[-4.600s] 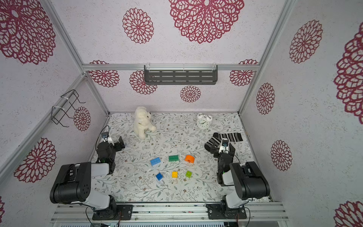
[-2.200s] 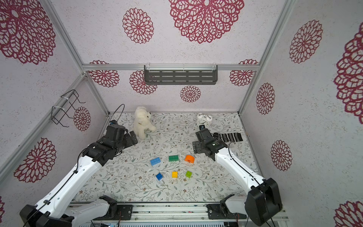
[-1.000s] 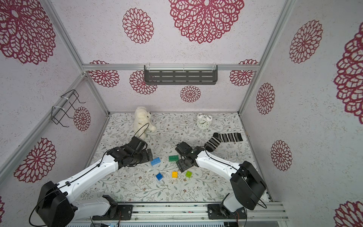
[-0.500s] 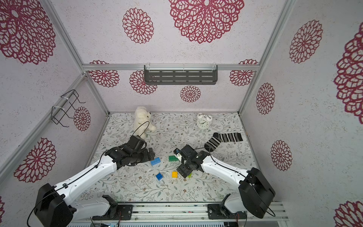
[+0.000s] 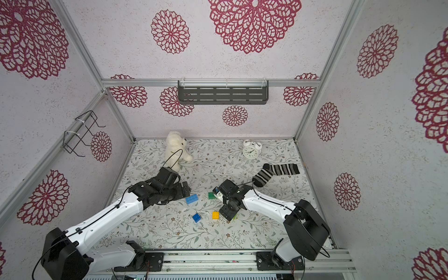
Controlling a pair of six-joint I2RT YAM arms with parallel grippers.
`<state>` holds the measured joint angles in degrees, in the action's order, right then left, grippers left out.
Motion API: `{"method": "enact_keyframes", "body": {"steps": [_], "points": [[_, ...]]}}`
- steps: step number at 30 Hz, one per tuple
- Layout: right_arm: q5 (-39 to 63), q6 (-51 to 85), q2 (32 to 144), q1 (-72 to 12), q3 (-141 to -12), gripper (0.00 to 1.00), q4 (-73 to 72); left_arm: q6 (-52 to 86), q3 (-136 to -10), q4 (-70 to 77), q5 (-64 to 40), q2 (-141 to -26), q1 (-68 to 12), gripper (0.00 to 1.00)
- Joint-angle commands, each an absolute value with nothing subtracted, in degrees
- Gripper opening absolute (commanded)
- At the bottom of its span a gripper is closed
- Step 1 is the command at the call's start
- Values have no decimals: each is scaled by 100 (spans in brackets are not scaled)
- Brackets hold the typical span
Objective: Assemble an ice cream with lego
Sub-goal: Pick up the lego brick from the center of the board.
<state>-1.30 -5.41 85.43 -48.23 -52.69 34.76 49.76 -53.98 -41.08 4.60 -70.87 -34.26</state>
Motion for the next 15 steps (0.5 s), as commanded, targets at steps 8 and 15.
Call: {"method": "enact_keyframes", "body": {"steps": [8,15], "points": [[-79,-416,8879,-4973,-5348,66,3710,4966,-5524,-4197,532,-7101,-3472,97],[-286,191,9128,-5077,-5440,65,3840,4977,-5537,-4175,507,-7114,-3478,97]]}}
